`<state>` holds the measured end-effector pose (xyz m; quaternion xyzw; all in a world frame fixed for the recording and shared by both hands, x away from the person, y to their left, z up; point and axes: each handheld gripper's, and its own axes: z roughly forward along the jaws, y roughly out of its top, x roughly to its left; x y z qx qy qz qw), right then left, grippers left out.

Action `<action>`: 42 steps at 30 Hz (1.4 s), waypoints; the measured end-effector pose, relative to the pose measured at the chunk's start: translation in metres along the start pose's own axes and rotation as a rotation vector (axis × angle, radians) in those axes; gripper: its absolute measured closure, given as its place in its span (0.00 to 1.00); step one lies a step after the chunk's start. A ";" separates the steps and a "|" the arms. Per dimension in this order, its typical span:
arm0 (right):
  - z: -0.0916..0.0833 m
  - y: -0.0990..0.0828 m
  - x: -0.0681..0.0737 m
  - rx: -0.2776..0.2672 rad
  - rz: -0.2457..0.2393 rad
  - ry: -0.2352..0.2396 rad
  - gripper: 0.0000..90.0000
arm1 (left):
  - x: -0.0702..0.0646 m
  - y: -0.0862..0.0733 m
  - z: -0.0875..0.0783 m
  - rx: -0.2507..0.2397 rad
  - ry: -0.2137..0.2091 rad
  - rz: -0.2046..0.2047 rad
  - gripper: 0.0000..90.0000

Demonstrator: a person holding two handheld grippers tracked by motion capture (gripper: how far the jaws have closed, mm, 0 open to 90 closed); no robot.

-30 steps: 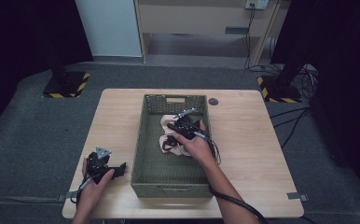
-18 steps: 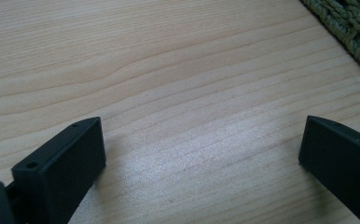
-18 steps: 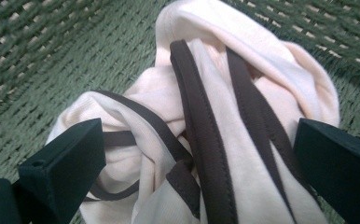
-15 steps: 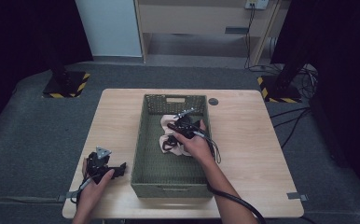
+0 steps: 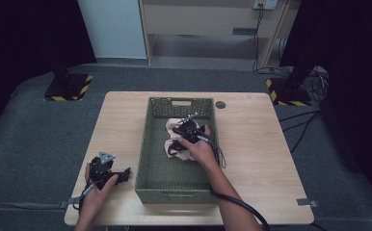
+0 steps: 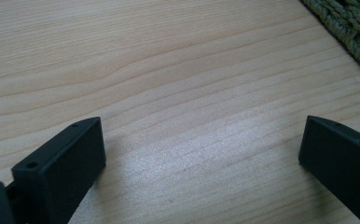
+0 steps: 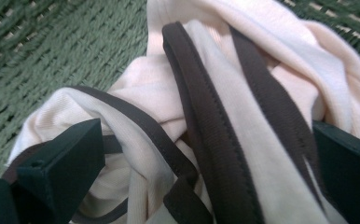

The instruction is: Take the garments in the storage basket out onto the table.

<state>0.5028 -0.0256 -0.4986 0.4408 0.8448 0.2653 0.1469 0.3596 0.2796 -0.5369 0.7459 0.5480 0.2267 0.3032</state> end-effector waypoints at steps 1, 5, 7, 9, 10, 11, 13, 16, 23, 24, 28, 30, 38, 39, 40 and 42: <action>0.002 -0.001 0.000 0.006 -0.003 -0.001 0.02 | 0.000 0.000 0.000 0.000 0.000 0.000 0.00; 0.006 -0.003 -0.001 0.017 0.003 -0.007 0.02 | 0.000 0.000 0.000 0.000 0.000 0.000 0.00; 0.008 -0.003 -0.002 0.024 0.000 -0.008 0.02 | 0.000 0.000 0.000 0.000 0.000 0.000 0.00; 0.009 -0.003 -0.001 0.030 -0.004 -0.012 0.02 | 0.000 0.000 0.000 0.000 0.000 0.000 0.00; 0.010 -0.003 -0.001 0.033 -0.004 -0.014 0.01 | 0.000 0.000 0.000 0.000 0.000 0.000 0.00; 0.011 -0.003 -0.001 0.035 -0.003 -0.015 0.01 | 0.000 0.000 0.000 0.000 0.000 0.000 0.00; 0.012 -0.003 -0.001 0.038 -0.004 -0.018 0.01 | 0.000 0.000 0.000 0.000 0.000 0.000 0.00; 0.013 -0.003 0.000 0.050 -0.006 -0.026 0.02 | 0.000 0.000 0.000 0.000 0.000 0.001 0.00; 0.011 -0.003 -0.002 0.056 -0.026 -0.043 0.18 | 0.000 0.000 0.000 0.000 0.000 0.000 0.00; 0.010 -0.003 -0.002 0.058 -0.021 -0.041 0.21 | 0.000 0.000 0.000 0.000 0.000 0.000 0.00; 0.006 -0.002 -0.004 0.056 -0.014 -0.044 0.36 | 0.000 0.000 0.000 -0.001 0.000 0.000 0.00; 0.004 -0.002 -0.005 0.053 -0.017 -0.043 0.44 | 0.000 0.000 0.000 -0.001 0.000 0.000 0.00; -0.008 0.000 -0.006 0.016 0.010 -0.017 0.62 | 0.000 0.000 0.000 0.000 0.000 0.000 0.00; -0.009 0.000 -0.006 0.010 0.010 -0.013 0.63 | 0.000 0.000 0.000 0.000 0.000 0.000 0.00; -0.011 0.001 -0.006 0.004 0.008 -0.009 0.63 | 0.000 0.000 0.000 0.000 0.000 0.000 0.00; -0.013 0.001 -0.005 -0.006 0.013 -0.011 0.64 | 0.000 0.000 0.000 0.000 0.000 0.000 0.00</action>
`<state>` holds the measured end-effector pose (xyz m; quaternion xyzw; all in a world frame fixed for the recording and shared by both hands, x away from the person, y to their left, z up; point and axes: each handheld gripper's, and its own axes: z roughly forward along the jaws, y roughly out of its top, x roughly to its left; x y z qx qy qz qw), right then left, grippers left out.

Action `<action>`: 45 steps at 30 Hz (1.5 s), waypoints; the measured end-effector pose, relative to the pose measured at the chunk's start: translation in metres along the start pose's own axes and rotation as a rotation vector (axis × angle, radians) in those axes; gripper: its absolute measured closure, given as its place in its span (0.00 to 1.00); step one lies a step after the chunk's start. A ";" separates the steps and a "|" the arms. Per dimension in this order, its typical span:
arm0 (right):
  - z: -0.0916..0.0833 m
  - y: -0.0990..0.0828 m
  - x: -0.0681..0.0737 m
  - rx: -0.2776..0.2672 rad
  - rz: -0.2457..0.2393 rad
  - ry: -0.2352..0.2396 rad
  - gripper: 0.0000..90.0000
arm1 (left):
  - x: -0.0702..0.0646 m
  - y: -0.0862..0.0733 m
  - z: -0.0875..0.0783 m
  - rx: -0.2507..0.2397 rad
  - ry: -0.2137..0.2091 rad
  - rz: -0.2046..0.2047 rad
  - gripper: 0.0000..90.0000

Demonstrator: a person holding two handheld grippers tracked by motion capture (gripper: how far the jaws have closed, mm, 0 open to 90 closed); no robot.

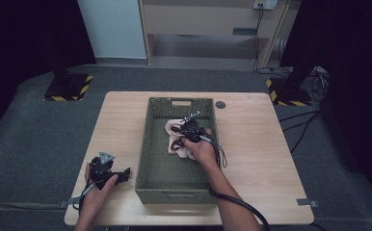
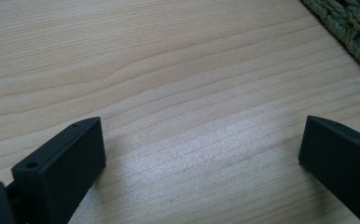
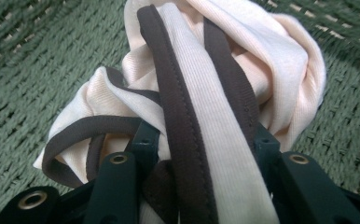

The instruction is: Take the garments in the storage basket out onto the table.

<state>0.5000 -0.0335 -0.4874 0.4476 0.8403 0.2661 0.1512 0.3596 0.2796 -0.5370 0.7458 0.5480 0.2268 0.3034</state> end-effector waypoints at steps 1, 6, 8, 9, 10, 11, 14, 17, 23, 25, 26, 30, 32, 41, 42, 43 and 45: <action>-0.001 0.000 0.000 -0.006 0.002 0.003 0.64 | 0.000 0.000 0.000 0.000 0.000 0.000 0.00; -0.010 0.003 0.003 -0.029 -0.006 0.011 0.64 | 0.000 0.000 0.000 0.000 0.000 0.000 0.00; -0.014 0.004 0.003 -0.033 -0.008 0.009 0.64 | 0.000 0.000 0.000 0.000 0.000 0.000 0.00; -0.015 0.005 0.003 -0.036 -0.013 0.008 0.64 | 0.000 0.000 0.000 0.000 0.000 0.000 0.00; -0.017 0.005 0.003 -0.038 -0.011 0.008 0.64 | 0.000 0.000 0.000 0.001 0.000 0.000 0.00; -0.018 0.005 0.003 -0.040 -0.011 0.008 0.64 | 0.000 0.000 0.000 0.001 0.000 0.001 0.00; -0.021 0.005 0.003 -0.048 -0.013 0.009 0.64 | 0.000 0.000 0.000 0.001 0.000 0.001 0.00; -0.024 0.005 0.004 -0.051 -0.018 0.009 0.64 | 0.000 0.000 0.000 0.001 0.000 0.001 0.00; -0.027 0.005 0.004 -0.054 -0.025 0.009 0.64 | 0.000 0.000 0.000 0.001 0.000 0.001 0.00; -0.028 0.005 0.005 -0.055 -0.030 0.009 0.64 | 0.000 0.000 0.000 0.001 0.000 0.001 0.00; -0.028 0.005 0.005 -0.055 -0.032 0.009 0.64 | 0.000 0.000 0.000 0.001 0.000 0.001 0.00; -0.031 0.005 0.007 -0.061 -0.039 0.015 0.64 | 0.000 0.000 0.000 0.001 0.000 0.001 0.00; -0.032 0.005 0.008 -0.063 -0.044 0.016 0.64 | 0.000 0.000 0.000 0.001 0.000 0.000 0.00; -0.038 0.006 0.012 -0.068 -0.054 0.019 0.64 | 0.000 0.000 0.000 0.001 0.000 0.001 0.00; -0.039 0.007 0.012 -0.069 -0.055 0.020 0.64 | 0.000 0.000 0.000 0.001 0.000 0.000 0.00; -0.040 0.007 0.012 -0.069 -0.056 0.021 0.64 | 0.000 0.000 0.000 0.001 0.000 0.001 0.00; -0.041 0.007 0.012 -0.071 -0.060 0.022 0.64 | 0.000 0.000 0.000 0.001 0.000 0.001 0.00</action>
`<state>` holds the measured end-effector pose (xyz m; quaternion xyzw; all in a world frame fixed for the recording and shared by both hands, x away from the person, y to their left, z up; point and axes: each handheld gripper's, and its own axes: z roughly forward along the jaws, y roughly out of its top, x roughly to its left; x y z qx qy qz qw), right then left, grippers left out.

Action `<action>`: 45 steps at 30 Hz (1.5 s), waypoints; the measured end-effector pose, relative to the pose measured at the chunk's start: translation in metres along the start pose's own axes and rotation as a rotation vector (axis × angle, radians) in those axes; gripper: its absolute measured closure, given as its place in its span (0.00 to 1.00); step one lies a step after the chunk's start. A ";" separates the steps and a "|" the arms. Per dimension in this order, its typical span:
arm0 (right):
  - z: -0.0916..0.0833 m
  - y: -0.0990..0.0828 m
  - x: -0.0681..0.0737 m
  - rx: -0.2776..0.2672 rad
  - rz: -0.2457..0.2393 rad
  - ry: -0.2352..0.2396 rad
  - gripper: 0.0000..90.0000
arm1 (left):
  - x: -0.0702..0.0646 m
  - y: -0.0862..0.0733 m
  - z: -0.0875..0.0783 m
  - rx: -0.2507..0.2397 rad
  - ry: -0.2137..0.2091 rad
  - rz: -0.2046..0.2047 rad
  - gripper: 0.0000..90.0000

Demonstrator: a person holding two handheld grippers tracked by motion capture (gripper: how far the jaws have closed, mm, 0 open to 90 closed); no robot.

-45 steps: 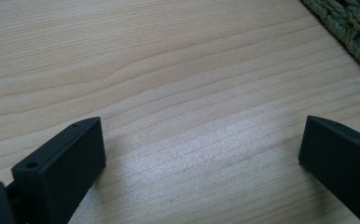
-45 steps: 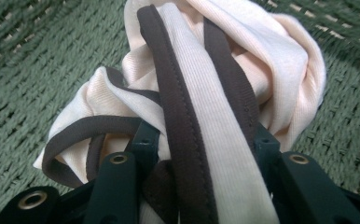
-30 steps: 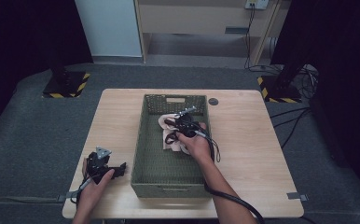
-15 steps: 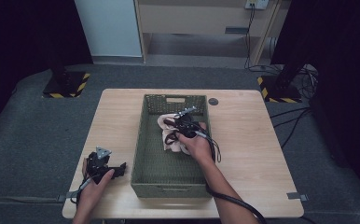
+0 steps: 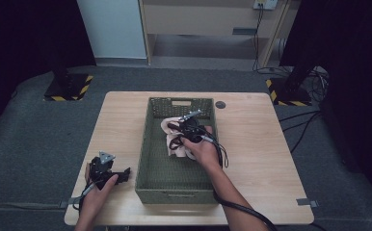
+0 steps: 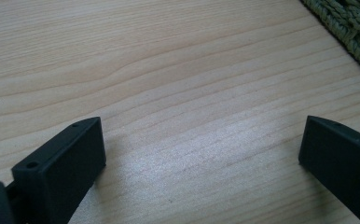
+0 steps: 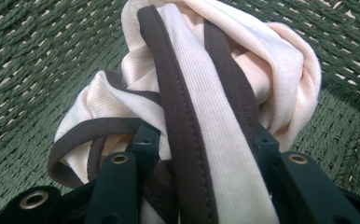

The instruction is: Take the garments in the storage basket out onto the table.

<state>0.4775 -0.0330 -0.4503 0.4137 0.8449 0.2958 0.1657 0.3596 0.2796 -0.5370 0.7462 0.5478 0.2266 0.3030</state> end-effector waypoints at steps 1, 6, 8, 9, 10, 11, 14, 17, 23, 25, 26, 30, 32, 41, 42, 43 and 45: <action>-0.001 0.000 0.000 -0.002 -0.003 0.001 0.64 | 0.000 0.000 0.000 0.000 0.000 0.000 0.00; -0.007 0.000 0.001 -0.011 -0.012 0.004 0.64 | 0.000 0.000 0.000 0.000 0.000 0.000 0.00; -0.010 0.000 0.001 -0.015 -0.017 0.006 0.64 | 0.000 0.000 0.000 0.000 0.000 0.000 0.00; -0.012 0.000 0.002 -0.019 -0.020 0.008 0.64 | 0.000 0.000 0.000 0.000 0.000 0.000 0.00; -0.014 0.000 0.002 -0.021 -0.022 0.009 0.64 | 0.000 0.000 0.000 -0.001 0.000 0.000 0.00; -0.016 0.000 0.003 -0.022 -0.026 0.009 0.64 | 0.000 0.000 0.000 -0.001 0.000 0.000 0.00; -0.022 0.001 0.004 -0.029 -0.036 0.011 0.64 | 0.000 0.000 0.000 -0.001 0.000 -0.001 0.00; -0.027 0.001 0.004 -0.032 -0.045 0.010 0.64 | 0.000 0.000 0.000 -0.001 0.000 -0.001 0.00; -0.039 0.003 0.006 -0.040 -0.058 0.016 0.64 | 0.000 0.000 0.000 0.000 0.000 0.000 0.00; -0.042 0.003 0.007 -0.044 -0.063 0.017 0.64 | 0.000 0.000 0.000 0.000 0.000 0.000 0.00; -0.044 0.003 0.007 -0.045 -0.065 0.016 0.64 | 0.000 0.000 0.000 0.000 0.000 0.000 0.00; -0.050 0.003 0.007 -0.054 -0.068 0.019 0.64 | 0.000 0.000 0.000 0.001 0.000 0.001 0.00; -0.054 0.003 0.006 -0.060 -0.072 0.019 0.64 | 0.000 0.000 0.000 0.001 0.000 0.001 0.00; -0.065 0.001 0.004 -0.073 -0.068 0.024 0.64 | 0.000 0.000 0.000 0.000 0.000 0.001 0.00; -0.066 0.001 0.004 -0.072 -0.071 0.023 0.64 | 0.000 0.000 0.000 0.000 0.000 0.000 0.00; -0.067 0.001 0.004 -0.073 -0.071 0.023 0.64 | 0.000 0.000 0.000 0.000 0.000 0.000 0.00; -0.069 0.001 0.003 -0.075 -0.069 0.021 0.64 | 0.000 0.000 0.000 0.000 0.000 0.000 0.00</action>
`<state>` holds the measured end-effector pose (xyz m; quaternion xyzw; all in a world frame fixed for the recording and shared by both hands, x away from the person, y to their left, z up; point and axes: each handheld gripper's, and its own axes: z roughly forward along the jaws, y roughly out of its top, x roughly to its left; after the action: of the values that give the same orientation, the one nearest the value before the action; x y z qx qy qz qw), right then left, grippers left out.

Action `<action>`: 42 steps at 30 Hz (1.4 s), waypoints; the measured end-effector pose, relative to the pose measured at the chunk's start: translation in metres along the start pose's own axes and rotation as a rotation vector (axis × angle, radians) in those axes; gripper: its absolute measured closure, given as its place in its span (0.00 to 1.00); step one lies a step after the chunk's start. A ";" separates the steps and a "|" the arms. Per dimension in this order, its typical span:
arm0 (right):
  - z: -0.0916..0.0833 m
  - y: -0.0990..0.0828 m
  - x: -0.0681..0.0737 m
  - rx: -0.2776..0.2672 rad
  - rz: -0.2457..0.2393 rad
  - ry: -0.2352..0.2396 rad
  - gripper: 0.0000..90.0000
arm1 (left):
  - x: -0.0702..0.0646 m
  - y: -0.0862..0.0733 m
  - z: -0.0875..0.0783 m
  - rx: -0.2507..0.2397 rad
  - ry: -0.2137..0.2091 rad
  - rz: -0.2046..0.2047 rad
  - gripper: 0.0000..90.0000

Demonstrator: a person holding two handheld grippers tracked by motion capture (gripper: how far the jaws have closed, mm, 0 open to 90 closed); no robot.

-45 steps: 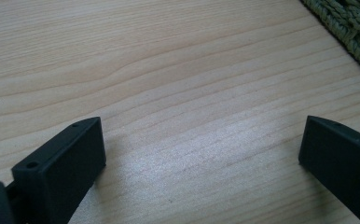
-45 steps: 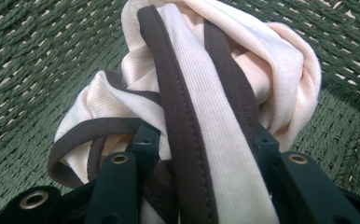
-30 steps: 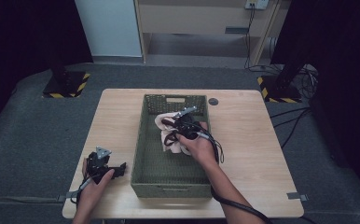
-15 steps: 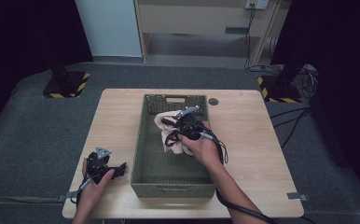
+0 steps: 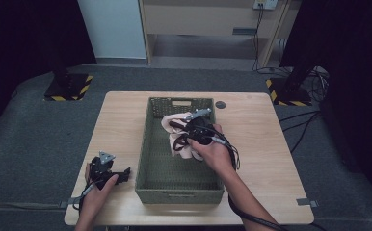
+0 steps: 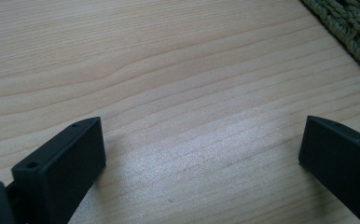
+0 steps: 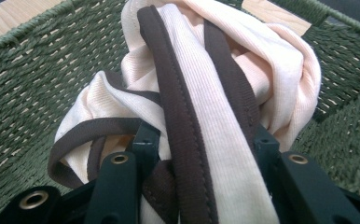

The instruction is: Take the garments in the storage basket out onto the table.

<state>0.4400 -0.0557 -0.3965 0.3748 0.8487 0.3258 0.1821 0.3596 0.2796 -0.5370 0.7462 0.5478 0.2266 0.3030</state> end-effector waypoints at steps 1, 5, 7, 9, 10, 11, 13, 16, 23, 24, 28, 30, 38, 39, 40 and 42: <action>-0.001 0.000 0.000 -0.001 0.001 0.000 0.64 | 0.000 0.000 0.000 0.000 0.000 0.000 0.00; -0.007 0.001 0.000 -0.007 -0.005 0.001 0.64 | 0.000 0.000 0.000 0.000 0.000 0.000 0.00; -0.010 0.001 0.000 -0.010 -0.008 0.001 0.64 | 0.000 0.000 0.000 0.000 0.000 0.000 0.00; -0.013 0.001 0.000 -0.015 -0.008 0.003 0.64 | 0.000 0.000 0.000 0.000 0.000 0.000 0.00; -0.015 0.001 0.000 -0.016 -0.010 0.002 0.64 | 0.000 0.000 0.000 0.000 0.000 0.000 0.00; -0.016 0.001 0.000 -0.019 -0.013 0.002 0.64 | 0.000 0.000 0.000 0.000 0.000 -0.001 0.00; -0.019 0.001 0.000 -0.022 -0.017 0.001 0.64 | 0.000 0.000 0.000 0.000 0.000 0.000 0.00; -0.023 0.001 0.001 -0.026 -0.024 0.002 0.64 | 0.000 0.000 0.000 0.000 0.000 0.000 0.00; -0.032 0.000 0.001 -0.034 -0.035 0.001 0.64 | 0.000 0.000 0.000 0.000 0.000 -0.001 0.00; -0.033 -0.001 0.001 -0.035 -0.035 0.001 0.64 | 0.000 0.000 0.000 -0.001 0.000 -0.001 0.00; -0.037 -0.002 -0.001 -0.043 -0.032 0.002 0.64 | 0.000 0.000 0.000 0.000 0.000 -0.001 0.00; -0.040 -0.003 -0.002 -0.048 -0.028 0.005 0.64 | 0.000 0.000 0.000 0.000 0.000 0.000 0.00; -0.050 -0.009 -0.005 -0.064 -0.021 0.009 0.64 | 0.000 0.000 0.000 -0.001 0.000 -0.001 0.00; -0.051 -0.009 -0.005 -0.066 -0.019 0.009 0.64 | 0.000 0.000 0.000 -0.001 0.000 -0.001 0.00; -0.052 -0.010 -0.005 -0.067 -0.017 0.010 0.64 | 0.000 0.000 0.000 0.000 0.000 0.000 0.00; -0.054 -0.011 -0.006 -0.070 -0.016 0.010 0.64 | 0.000 0.000 0.000 0.000 0.000 0.000 0.00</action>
<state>0.4086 -0.0883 -0.3644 0.3596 0.8407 0.3554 0.1936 0.3596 0.2795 -0.5370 0.7460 0.5479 0.2268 0.3031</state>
